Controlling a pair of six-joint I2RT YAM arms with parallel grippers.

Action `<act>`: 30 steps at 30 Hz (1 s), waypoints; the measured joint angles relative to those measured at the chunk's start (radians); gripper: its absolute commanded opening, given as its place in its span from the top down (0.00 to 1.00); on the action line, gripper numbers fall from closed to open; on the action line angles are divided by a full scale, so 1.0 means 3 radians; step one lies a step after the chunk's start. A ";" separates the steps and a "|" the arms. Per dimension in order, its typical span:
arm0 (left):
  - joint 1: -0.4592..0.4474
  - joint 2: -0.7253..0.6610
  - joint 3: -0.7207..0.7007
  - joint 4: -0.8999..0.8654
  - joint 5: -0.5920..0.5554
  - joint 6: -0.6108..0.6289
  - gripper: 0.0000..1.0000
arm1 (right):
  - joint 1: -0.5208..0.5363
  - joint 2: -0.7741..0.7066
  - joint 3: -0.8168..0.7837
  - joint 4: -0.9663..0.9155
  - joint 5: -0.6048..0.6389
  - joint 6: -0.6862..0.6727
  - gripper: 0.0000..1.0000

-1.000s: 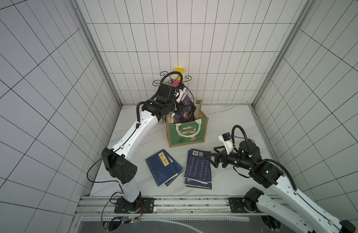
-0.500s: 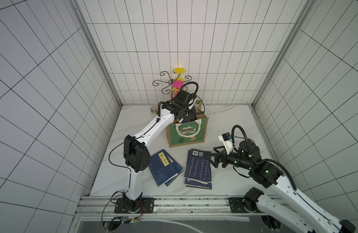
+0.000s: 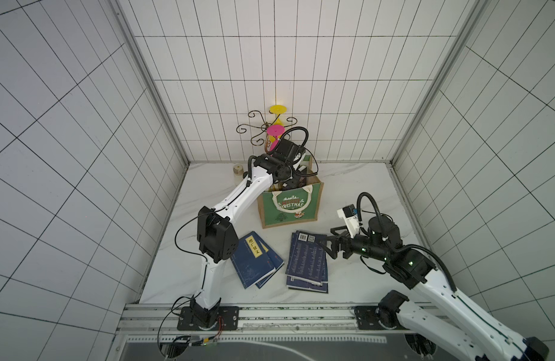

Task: Put the books into the canvas bag
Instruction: Place the book in the canvas bag, then pick up the book from the book.

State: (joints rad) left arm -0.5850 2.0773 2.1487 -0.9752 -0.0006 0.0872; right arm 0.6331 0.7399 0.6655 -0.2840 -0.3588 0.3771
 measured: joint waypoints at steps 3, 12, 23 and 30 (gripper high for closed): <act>0.0020 0.0000 0.0018 0.0023 0.0020 -0.0004 0.51 | 0.0000 0.0005 0.0000 0.0000 -0.0006 0.0000 0.01; 0.0131 -0.0239 0.0015 0.0046 0.0165 -0.0117 0.20 | -0.0001 0.0102 0.0000 0.0004 -0.0001 0.0001 0.01; -0.0008 -0.2012 -0.1546 0.0529 0.0582 -0.0530 0.03 | -0.0130 0.0173 -0.0070 0.0032 0.0252 0.0284 0.01; -0.0473 -0.3159 -0.3396 0.0974 0.0947 -0.0762 0.03 | -0.0175 0.0172 -0.0393 0.0031 0.0375 0.0600 0.01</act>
State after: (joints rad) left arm -0.7269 1.1297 1.1297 -0.6830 0.2836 -0.1413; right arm 0.5804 0.7914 0.5476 -0.2749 -0.2462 0.5571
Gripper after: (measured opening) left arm 0.972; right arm 0.989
